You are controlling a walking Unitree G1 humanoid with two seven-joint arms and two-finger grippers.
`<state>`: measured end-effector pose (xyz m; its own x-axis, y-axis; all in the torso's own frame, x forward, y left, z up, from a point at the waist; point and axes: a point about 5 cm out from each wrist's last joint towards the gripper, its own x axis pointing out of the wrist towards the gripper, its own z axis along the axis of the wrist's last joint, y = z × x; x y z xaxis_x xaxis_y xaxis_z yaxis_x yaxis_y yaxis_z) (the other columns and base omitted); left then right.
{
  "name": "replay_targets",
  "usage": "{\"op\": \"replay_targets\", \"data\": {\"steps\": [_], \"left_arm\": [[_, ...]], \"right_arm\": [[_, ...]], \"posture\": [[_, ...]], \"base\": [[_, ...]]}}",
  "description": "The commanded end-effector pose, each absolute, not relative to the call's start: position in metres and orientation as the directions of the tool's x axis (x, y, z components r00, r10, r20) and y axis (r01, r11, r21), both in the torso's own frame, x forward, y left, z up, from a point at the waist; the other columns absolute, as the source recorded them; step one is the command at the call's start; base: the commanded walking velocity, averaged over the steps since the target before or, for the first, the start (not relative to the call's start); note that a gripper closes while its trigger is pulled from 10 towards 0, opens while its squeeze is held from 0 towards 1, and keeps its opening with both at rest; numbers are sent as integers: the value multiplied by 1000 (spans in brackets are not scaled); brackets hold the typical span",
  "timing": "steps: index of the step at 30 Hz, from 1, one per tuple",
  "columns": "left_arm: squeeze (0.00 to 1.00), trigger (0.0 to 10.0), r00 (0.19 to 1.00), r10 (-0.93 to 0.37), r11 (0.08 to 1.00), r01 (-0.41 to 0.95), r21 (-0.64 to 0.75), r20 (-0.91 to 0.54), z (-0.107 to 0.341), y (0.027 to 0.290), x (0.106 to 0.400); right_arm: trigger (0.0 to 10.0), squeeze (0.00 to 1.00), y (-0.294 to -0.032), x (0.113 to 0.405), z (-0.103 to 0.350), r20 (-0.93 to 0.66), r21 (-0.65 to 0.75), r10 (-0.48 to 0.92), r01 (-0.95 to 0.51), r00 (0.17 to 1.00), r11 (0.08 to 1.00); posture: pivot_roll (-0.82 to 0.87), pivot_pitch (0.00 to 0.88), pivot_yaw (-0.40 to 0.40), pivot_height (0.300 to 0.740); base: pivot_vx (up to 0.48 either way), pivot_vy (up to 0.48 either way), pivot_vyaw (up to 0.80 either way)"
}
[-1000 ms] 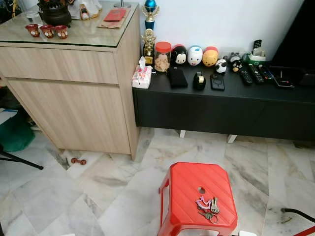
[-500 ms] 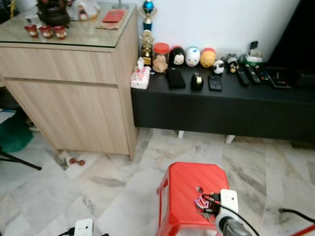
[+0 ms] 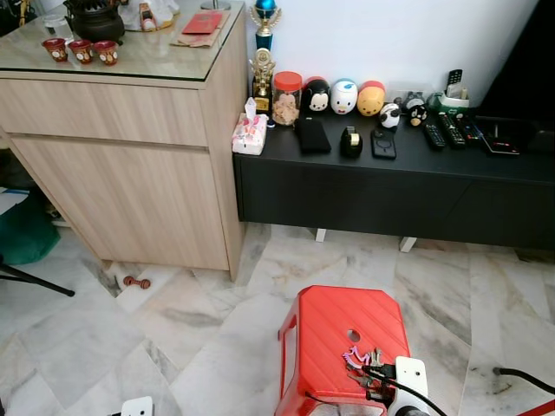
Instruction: Hang keys on a hook
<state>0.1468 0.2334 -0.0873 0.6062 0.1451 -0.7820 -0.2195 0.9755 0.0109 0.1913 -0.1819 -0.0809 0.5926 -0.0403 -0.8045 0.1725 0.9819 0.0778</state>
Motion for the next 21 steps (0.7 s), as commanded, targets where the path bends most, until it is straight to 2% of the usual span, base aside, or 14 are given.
{"op": "replay_targets", "data": {"steps": [1,6,9,11,13,15,18,20,21], "left_arm": [[0,10000,580,145,975,-222,16,-801,-90,234,140],[0,10000,585,147,974,-227,13,-798,-90,234,140],[0,10000,585,145,974,-227,10,-798,-90,233,141],[0,10000,585,144,974,-226,9,-798,-90,233,141],[0,10000,586,144,974,-227,10,-798,-90,233,141],[0,10000,586,143,974,-225,9,-798,-90,233,141],[0,10000,585,141,975,-224,8,-799,-90,233,141],[0,10000,585,139,975,-223,6,-799,-90,232,141],[0,10000,585,138,975,-224,4,-799,-90,232,141]], "right_arm": [[10000,0,-184,193,-80,-802,75,-47,178,595,981],[10000,0,-184,193,-80,-800,75,-52,186,598,980],[10000,0,-188,193,-80,-808,150,-72,322,585,935],[10000,0,-192,193,-79,-809,104,-89,291,581,951],[10000,0,-191,200,-75,-783,-27,-85,102,617,994],[10000,0,-185,211,-67,-732,-175,-32,-142,681,974],[10000,0,-185,222,-58,-664,-247,3,-222,747,943],[10000,0,-187,224,-56,-646,-285,2,-244,763,927],[10000,0,-188,221,-57,-653,-362,22,-337,757,869]], "posture": [[145,79,-66,740],[145,79,-66,740],[145,79,-67,740],[145,80,-68,740],[143,80,-68,740],[135,80,-69,740],[135,79,-70,740],[132,78,-72,740],[128,77,-74,740]], "base": [[0,0,0],[0,0,0],[0,0,0],[0,0,0],[0,0,0],[0,0,0],[0,0,0],[0,0,0],[0,0,0]]}}
